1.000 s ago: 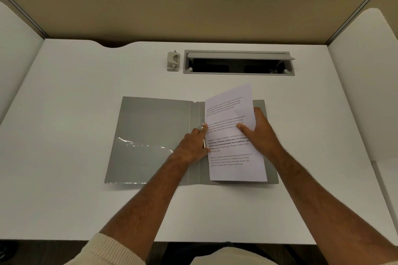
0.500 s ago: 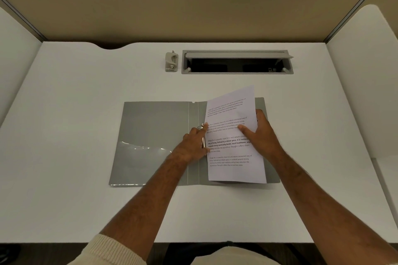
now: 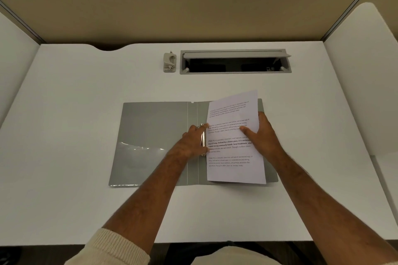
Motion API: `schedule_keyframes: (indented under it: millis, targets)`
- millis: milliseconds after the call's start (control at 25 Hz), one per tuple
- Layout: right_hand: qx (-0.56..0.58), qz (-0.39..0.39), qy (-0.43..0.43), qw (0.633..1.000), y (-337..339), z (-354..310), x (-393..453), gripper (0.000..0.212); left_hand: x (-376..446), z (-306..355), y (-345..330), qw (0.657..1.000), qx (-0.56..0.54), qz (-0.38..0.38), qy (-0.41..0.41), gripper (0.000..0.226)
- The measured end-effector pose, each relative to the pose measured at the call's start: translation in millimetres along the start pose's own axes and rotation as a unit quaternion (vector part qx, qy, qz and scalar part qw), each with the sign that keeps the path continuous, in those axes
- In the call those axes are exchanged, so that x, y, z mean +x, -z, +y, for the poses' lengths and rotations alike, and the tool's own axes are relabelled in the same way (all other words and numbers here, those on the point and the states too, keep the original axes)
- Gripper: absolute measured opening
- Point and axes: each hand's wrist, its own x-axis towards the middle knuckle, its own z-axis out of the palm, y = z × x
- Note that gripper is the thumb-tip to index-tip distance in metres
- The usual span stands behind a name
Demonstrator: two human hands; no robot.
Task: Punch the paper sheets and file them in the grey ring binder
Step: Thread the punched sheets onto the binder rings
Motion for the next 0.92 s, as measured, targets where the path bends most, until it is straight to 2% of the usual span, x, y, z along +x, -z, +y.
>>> schedule_keyframes:
  millis: [360,440,560,640,720,800,920]
  targets:
    - [-0.013,0.011,-0.068,0.998,-3,34,4,0.06,-7,-3,4,0.999,-0.051,0.014,-0.009,0.1]
    - [-0.096,0.026,-0.057,0.993,-4,42,3,0.066,-9,-5,5,0.998,-0.061,0.026,-0.009,0.1]
    - [-0.251,0.064,0.018,0.966,-8,51,-2,0.07,-10,-13,10,0.999,-0.018,0.047,-0.017,0.103]
    - [-0.227,0.022,0.058,0.972,-16,51,-3,0.067,-9,-18,16,0.998,0.02,0.052,-0.029,0.103]
    - [-0.175,-0.077,0.059,0.98,-30,45,-3,0.064,-7,-21,22,0.997,0.053,0.039,-0.041,0.106]
    - [-0.155,-0.17,0.057,0.972,-47,37,1,0.066,-4,-23,26,0.994,0.087,0.026,-0.058,0.105]
    - [-0.158,-0.229,0.065,0.958,-71,29,12,0.078,0,-28,27,0.991,0.114,0.012,-0.063,0.105]
